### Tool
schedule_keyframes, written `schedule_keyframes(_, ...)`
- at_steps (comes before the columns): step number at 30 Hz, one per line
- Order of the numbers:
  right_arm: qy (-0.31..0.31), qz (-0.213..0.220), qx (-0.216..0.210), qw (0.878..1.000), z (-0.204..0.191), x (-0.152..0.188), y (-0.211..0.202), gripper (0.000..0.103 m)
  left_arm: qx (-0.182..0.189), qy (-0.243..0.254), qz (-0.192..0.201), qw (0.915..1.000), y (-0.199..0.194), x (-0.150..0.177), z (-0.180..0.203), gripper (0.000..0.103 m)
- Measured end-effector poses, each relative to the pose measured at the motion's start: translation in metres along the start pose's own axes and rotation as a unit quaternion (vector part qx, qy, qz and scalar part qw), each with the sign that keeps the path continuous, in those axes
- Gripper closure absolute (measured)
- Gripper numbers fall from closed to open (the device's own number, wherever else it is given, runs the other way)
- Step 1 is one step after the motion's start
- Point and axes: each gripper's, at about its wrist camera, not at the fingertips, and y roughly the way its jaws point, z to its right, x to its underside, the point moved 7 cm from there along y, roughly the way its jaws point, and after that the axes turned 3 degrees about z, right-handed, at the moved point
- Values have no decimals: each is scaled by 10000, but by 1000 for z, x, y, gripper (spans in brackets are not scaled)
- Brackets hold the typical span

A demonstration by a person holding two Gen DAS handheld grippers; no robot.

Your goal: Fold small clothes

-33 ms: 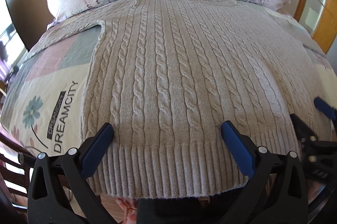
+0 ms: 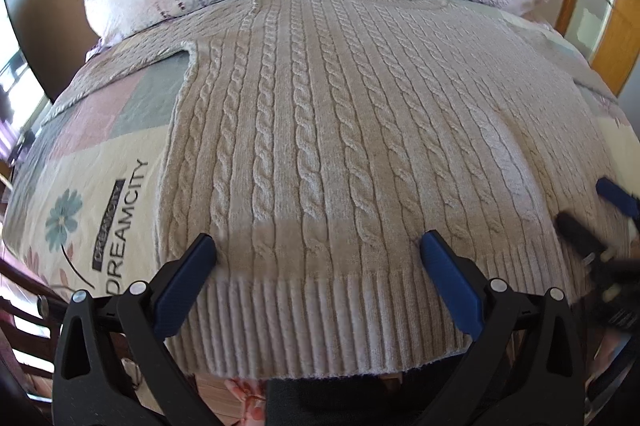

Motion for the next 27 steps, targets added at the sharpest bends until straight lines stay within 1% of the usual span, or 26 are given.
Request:
schedule_keyframes(1, 307, 140, -125, 9994, 17, -10, -7, 1, -31, -44, 48, 10000, -1, -4, -6, 2)
schedule_keyframes(2, 850, 414, -188, 9953, 51, -30, -17, 1, -179, -156, 204, 9995, -4, -13, -18, 2)
schedule_keyframes(3, 1330, 587, -121, 9893, 84, -44, -23, 1, -360, -267, 379, 9983, -6, -23, -32, 2)
schedule_keyframes(4, 1785, 697, -25, 9815, 117, -56, -26, 1, -484, -385, 481, 9969, -7, -32, -46, 2)
schedule_keyframes(5, 2165, 758, 39, 9733, 145, -64, -27, 1, -507, -534, 524, 9959, -6, -41, -60, 2)
schedule_keyframes(6, 2739, 790, 99, 9584, 189, -75, -23, 1, -416, -704, 545, 9952, -4, -50, -75, 2)
schedule_keyframes(7, 3104, 792, 166, 9472, 222, -81, -18, 4, -271, -893, 542, 9942, -1, -58, -88, 2)
schedule_keyframes(8, 3413, 807, 267, 9361, 252, -87, -13, 19, -119, -1099, 563, 9923, 4, -66, -103, 2)
schedule_keyframes(9, 3723, 831, 484, 9231, 288, -92, -7, 27, 22, -1303, 637, 9894, 8, -73, -117, 2)
schedule_keyframes(10, 3902, 826, 678, 9145, 314, -96, -2, 33, 94, -1480, 786, 9858, 11, -78, -131, 2)
schedule_keyframes(11, 4076, 828, 870, 9052, 339, -100, 4, 40, 28, -1617, 943, 9823, 13, -81, -145, 2)
schedule_keyframes(12, 4241, 836, 1019, 8960, 362, -103, 10, 42, -96, -1702, 1075, 9795, 16, -84, -157, 2)
schedule_keyframes(13, 4406, 815, 1170, 8863, 384, -107, 16, 49, -190, -1730, 1195, 9775, 20, -88, -168, 2)
schedule_keyframes(14, 4563, 802, 1323, 8763, 402, -108, 22, 50, -207, -1712, 1272, 9768, 24, -91, -177, 2)
schedule_keyframes(15, 4684, 786, 1448, 8680, 416, -109, 28, 52, -177, -1675, 1276, 9774, 29, -94, -185, 2)
schedule_keyframes(17, 4921, 731, 1636, 8519, 436, -107, 39, 55, -283, -1691, 1059, 9795, 42, -97, -201, 2)
schedule_keyframes(18, 5068, 697, 1612, 8440, 443, -104, 47, 57, -344, -1748, 1005, 9789, 45, -97, -210, 2)
schedule_keyframes(19, 5152, 737, 1553, 8397, 448, -105, 52, 61, -408, -1834, 973, 9774, 49, -98, -220, 2)
schedule_keyframes(21, 5133, 840, 1605, 8389, 460, -109, 56, 65, -542, -2054, 881, 9732, 51, -94, -240, 2)
schedule_keyframes(22, 5130, 879, 1620, 8384, 463, -106, 54, 70, -535, -2226, 836, 9698, 55, -95, -251, 2)
schedule_keyframes(23, 5145, 921, 1669, 8360, 468, -108, 60, 78, -540, -2378, 819, 9664, 57, -94, -259, 2)
schedule_keyframes(24, 5129, 929, 1726, 8358, 470, -107, 60, 84, -555, -2534, 815, 9623, 58, -94, -268, 2)
schedule_keyframes(25, 5084, 891, 1826, 8368, 474, -107, 64, 94, -580, -2701, 825, 9575, 59, -95, -278, 2)
schedule_keyframes(26, 5053, 906, 1861, 8378, 476, -105, 61, 95, -593, -2866, 830, 9526, 61, -94, -286, 2)
schedule_keyframes(27, 4984, 936, 2011, 8381, 472, -109, 58, 96, -567, -3018, 853, 9479, 60, -93, -294, 2)
